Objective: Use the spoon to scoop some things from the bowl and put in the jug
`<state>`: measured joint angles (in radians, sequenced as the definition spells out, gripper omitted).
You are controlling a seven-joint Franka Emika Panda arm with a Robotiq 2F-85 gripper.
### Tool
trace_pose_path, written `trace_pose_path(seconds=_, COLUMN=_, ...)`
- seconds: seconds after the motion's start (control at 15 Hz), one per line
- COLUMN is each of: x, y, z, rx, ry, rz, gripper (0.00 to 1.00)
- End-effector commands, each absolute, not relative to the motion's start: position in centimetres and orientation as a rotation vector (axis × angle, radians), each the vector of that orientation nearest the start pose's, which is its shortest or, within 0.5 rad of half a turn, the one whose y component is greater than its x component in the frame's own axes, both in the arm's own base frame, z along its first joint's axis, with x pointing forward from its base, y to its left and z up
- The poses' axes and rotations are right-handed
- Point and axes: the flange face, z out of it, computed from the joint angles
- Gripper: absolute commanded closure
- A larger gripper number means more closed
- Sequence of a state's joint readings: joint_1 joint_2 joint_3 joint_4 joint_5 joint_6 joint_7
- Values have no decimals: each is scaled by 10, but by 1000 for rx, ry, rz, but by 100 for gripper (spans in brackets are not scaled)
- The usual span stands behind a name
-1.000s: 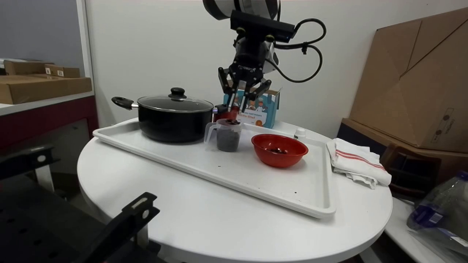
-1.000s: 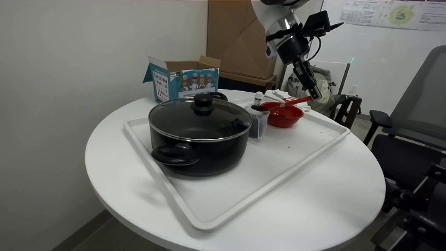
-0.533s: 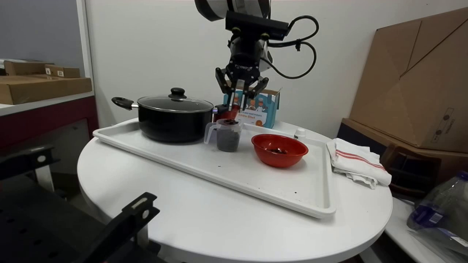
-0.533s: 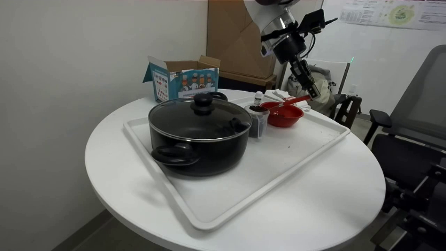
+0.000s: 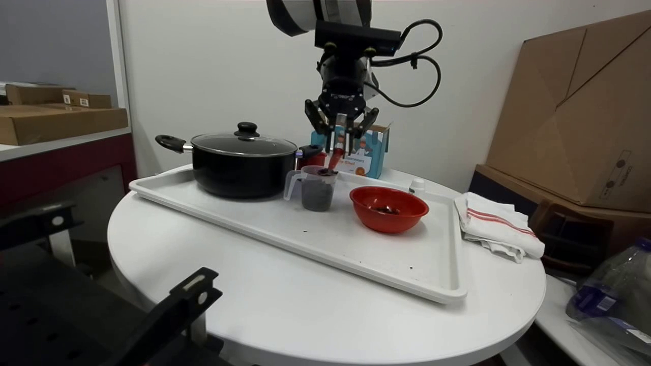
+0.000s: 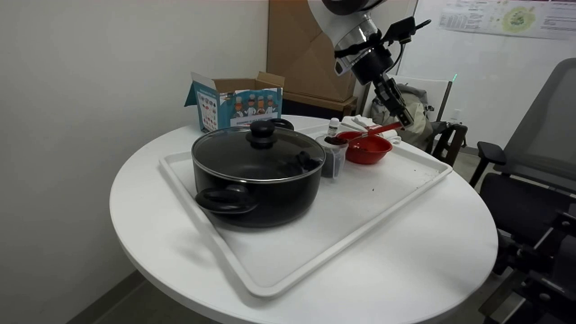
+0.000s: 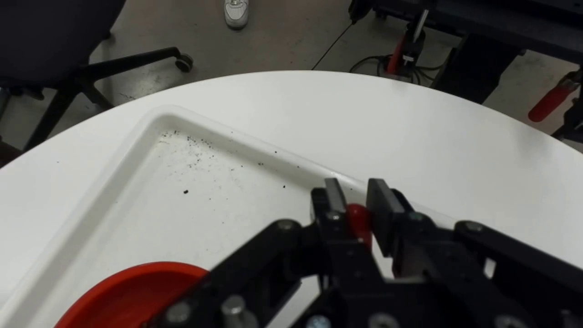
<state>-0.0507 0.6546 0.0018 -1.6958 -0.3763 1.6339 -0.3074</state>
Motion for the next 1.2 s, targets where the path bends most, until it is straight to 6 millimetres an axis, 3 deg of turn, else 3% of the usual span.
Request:
trace_pose_path(seconds=0.0, x=593, y=-57, z=190, rx=-3080, ry=-686, rz=1293, gripper=95)
trace_pose_path(seconds=0.6, x=599, y=-36, z=197, rx=-3111, ry=-777, rz=1349, gripper=95)
trace_pose_path(seconds=1.13, x=600, y=-36, z=205, rx=-3133, ry=-882, rz=1531, gripper=95)
